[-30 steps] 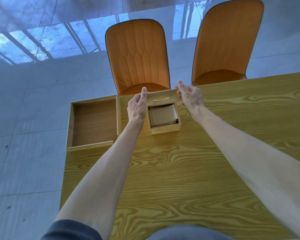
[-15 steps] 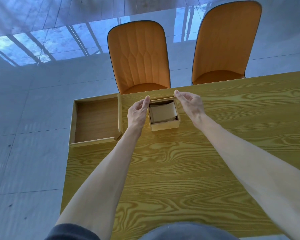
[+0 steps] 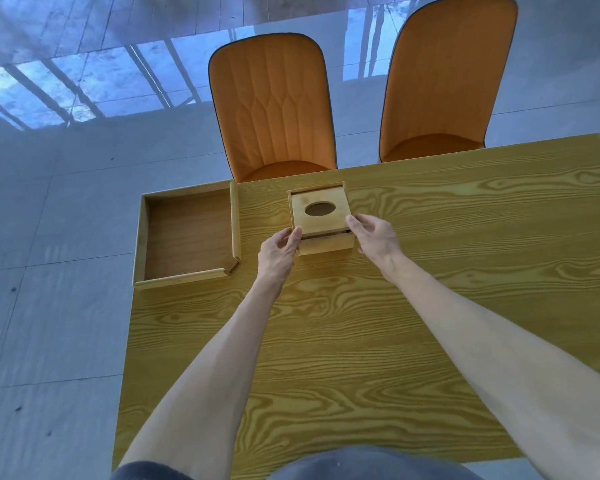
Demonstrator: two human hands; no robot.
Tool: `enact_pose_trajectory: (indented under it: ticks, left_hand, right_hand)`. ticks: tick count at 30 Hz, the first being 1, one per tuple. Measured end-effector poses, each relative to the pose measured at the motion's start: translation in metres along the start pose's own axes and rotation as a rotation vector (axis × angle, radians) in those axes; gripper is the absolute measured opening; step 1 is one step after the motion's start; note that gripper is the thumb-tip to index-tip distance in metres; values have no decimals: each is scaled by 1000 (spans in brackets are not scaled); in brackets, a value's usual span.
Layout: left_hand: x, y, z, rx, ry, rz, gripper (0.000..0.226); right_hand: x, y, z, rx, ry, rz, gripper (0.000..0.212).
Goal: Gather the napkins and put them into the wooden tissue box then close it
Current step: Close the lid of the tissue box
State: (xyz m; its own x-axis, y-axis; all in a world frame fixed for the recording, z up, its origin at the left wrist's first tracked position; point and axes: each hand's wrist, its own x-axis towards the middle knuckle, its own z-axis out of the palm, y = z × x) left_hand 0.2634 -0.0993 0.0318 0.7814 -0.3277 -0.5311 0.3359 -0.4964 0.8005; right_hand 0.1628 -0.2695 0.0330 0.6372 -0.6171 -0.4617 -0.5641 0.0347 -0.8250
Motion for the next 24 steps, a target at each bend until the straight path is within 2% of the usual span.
enact_pose_trajectory:
  ticks: [6,12,15,18,21,24]
  left_hand:
    - [6,-2,2,32,39,-2,54]
    - [10,-2,4,86,52,15,53]
    - [11,0,1,164,38,21,53]
    - [13,6,-5,271,-65,-39,59]
    - [11,17,-14,459,-238,-43,62]
    - [8,42,-27,698,-325,-9,59]
  right_hand:
    - [5,4,4,-17,44,-2,50]
    - [10,4,4,-62,52,0,51]
    - [9,2,0,-162,25,2,53]
    - [5,-10,-4,-349,40,-12,45]
    - [2,-27,-9,-578,72,-50,31]
    - [0,-51,-14,-759,-5,-56,30]
